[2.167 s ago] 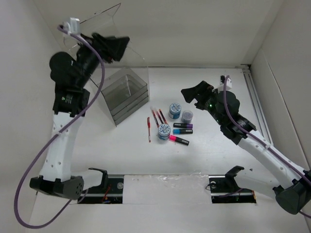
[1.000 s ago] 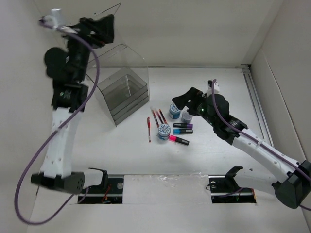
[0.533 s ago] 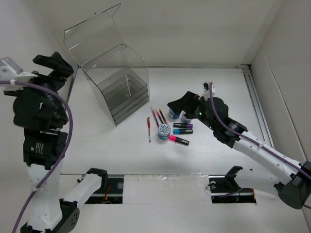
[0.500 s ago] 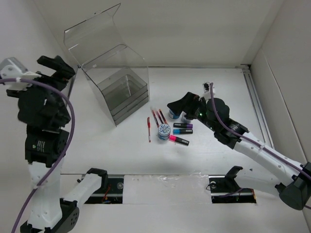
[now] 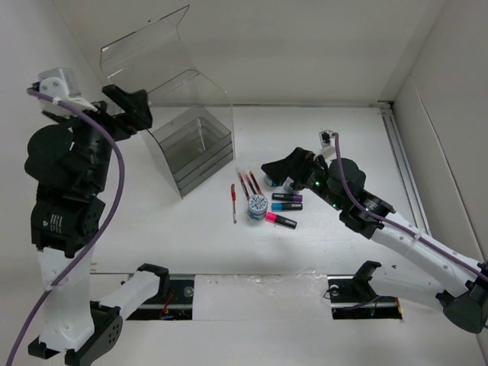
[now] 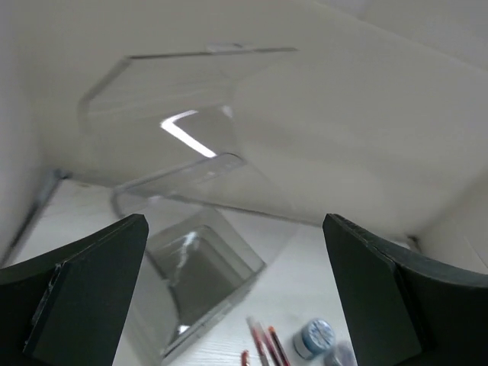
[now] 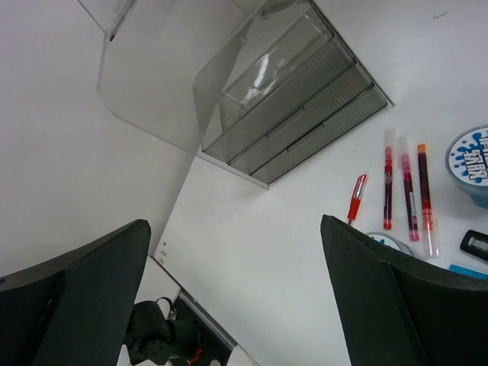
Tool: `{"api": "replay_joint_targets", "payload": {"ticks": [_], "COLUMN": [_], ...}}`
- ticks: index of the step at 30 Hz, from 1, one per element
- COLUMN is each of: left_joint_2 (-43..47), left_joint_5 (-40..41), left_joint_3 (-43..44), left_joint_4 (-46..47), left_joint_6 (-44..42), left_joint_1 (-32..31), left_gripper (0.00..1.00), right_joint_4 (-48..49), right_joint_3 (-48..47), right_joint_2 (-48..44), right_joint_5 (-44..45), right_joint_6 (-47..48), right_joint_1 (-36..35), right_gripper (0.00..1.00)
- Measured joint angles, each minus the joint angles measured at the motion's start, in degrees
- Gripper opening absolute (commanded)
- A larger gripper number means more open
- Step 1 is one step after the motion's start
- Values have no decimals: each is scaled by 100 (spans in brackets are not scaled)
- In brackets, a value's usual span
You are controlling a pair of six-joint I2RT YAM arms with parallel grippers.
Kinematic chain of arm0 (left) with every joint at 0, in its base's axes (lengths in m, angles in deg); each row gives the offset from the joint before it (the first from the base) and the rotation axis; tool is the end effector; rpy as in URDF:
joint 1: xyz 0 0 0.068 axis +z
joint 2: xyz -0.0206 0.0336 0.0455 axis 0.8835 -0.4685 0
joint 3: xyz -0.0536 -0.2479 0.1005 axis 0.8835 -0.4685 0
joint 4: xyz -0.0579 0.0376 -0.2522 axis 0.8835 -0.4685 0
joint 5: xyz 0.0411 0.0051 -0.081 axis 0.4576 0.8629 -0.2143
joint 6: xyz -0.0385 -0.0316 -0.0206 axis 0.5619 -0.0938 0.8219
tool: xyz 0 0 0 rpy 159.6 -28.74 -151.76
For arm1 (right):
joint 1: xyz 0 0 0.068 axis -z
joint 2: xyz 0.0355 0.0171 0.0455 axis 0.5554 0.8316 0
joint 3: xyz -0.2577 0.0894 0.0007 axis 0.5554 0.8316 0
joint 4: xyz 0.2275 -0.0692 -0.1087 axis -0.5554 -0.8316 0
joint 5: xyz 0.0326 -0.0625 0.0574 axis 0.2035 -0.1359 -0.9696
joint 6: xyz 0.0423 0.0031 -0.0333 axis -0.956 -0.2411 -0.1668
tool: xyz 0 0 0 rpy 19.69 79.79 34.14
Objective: Sort the stationery into containers
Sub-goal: Pick up the stationery from the center of the board.
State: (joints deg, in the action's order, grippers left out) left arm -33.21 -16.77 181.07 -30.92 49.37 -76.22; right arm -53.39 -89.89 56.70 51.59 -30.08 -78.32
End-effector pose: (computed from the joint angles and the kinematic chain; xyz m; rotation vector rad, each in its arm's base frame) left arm 0.1038 -0.0161 0.5754 -0.2342 1.3096 -0.2326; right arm 0.1690 0.1627 0.3567 0.0557 1.7972 1.0779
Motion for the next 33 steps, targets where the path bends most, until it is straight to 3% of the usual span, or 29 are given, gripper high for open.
{"api": "replay_joint_targets", "payload": {"ticks": [8,14,17,22,24,26,29,33], "left_joint_2": [-632,-1631,-2396,-4913,-5375,-5099,-3856,-2391], "left_joint_5": [-2944,-4288,-3906,-2448,-2015,-1773,-1139,-306], "left_joint_3": [-785,-887,-173,3569,4052,3340,852,-1228], "left_joint_4": [1117,1978,1832,1117,931,1132,1720,2103], "left_joint_6": [127,466,345,-664,-951,-1003,-885,-605], "left_joint_1": [0,-4,-544,-2977,-3775,-3963,-3847,-3486], "left_gripper": [100,100,100,100,100,100,100,100], "right_joint_4": [28,28,-42,-223,-345,-485,-857,-1110], "right_joint_3": [26,24,-31,-256,-330,-356,-356,-295], "right_joint_2": [-70,-66,-46,24,9,-48,-208,-461], "right_joint_5": [284,452,612,872,1023,1231,1617,2057], "right_joint_6": [35,50,52,55,63,59,-24,-275], "right_joint_1": [-15,-15,-15,-15,-15,-2,98,459], "right_gripper": [99,99,99,99,99,99,94,70]}}
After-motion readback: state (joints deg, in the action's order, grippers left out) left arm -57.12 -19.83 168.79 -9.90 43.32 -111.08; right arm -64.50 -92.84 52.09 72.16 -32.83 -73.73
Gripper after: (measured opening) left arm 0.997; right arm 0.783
